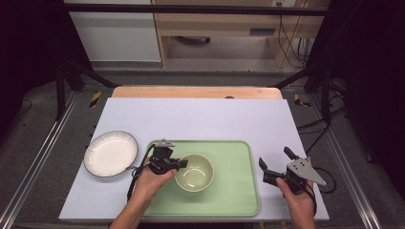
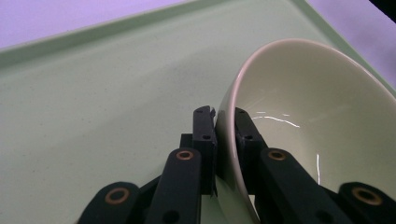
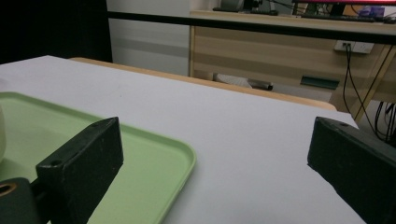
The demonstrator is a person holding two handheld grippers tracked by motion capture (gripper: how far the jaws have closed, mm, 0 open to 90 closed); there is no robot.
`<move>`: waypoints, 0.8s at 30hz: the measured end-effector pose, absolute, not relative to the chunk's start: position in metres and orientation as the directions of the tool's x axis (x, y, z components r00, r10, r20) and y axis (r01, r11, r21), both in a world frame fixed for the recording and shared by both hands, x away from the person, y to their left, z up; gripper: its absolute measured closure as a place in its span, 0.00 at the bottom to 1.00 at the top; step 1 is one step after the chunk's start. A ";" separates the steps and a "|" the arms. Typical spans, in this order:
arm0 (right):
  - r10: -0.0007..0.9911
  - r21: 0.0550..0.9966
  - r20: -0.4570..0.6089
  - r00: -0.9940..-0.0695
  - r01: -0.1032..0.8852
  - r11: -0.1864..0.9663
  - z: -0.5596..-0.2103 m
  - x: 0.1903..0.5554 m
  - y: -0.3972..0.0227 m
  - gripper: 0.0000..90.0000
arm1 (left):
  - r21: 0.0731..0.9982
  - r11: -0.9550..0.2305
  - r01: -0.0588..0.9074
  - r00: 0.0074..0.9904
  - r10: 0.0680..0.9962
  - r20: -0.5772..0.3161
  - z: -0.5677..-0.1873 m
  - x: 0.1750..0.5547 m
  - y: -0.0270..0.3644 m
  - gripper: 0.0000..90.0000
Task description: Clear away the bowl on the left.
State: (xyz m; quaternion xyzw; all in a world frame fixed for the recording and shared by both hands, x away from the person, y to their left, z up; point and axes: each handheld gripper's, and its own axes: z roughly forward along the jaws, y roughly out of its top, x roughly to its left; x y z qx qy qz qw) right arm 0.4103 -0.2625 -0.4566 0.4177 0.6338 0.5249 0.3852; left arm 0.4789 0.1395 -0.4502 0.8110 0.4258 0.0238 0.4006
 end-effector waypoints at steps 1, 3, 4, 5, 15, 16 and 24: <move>0.934 0.987 -0.050 -0.354 0.125 0.100 -0.457 0.410 -0.263 0.04 | 0.670 -0.316 0.672 0.636 0.710 -0.303 -0.450 0.479 0.140 0.91; 0.935 0.989 -0.059 -0.350 0.110 0.104 -0.455 0.410 -0.263 0.04 | 0.669 -0.316 0.673 0.635 0.710 -0.303 -0.451 0.479 0.140 0.91; 0.937 0.990 -0.067 -0.344 0.096 0.106 -0.455 0.410 -0.263 0.04 | 0.671 -0.312 0.673 0.634 0.711 -0.305 -0.451 0.479 0.140 0.91; 0.937 0.990 -0.067 -0.344 0.096 0.106 -0.455 0.410 -0.263 0.04 | 0.671 -0.312 0.673 0.634 0.711 -0.305 -0.451 0.479 0.140 0.91; 0.935 0.990 -0.062 -0.349 0.099 0.102 -0.455 0.409 -0.263 0.04 | 0.672 -0.314 0.670 0.631 0.718 -0.294 -0.453 0.479 0.139 0.91; 0.935 0.990 -0.062 -0.349 0.099 0.102 -0.455 0.409 -0.263 0.04 | 0.672 -0.314 0.670 0.631 0.718 -0.294 -0.453 0.479 0.139 0.91; 0.936 0.991 -0.057 -0.347 0.098 0.096 -0.454 0.409 -0.265 0.04 | 0.753 -0.325 0.572 0.656 0.732 -0.182 -0.439 0.468 0.141 0.60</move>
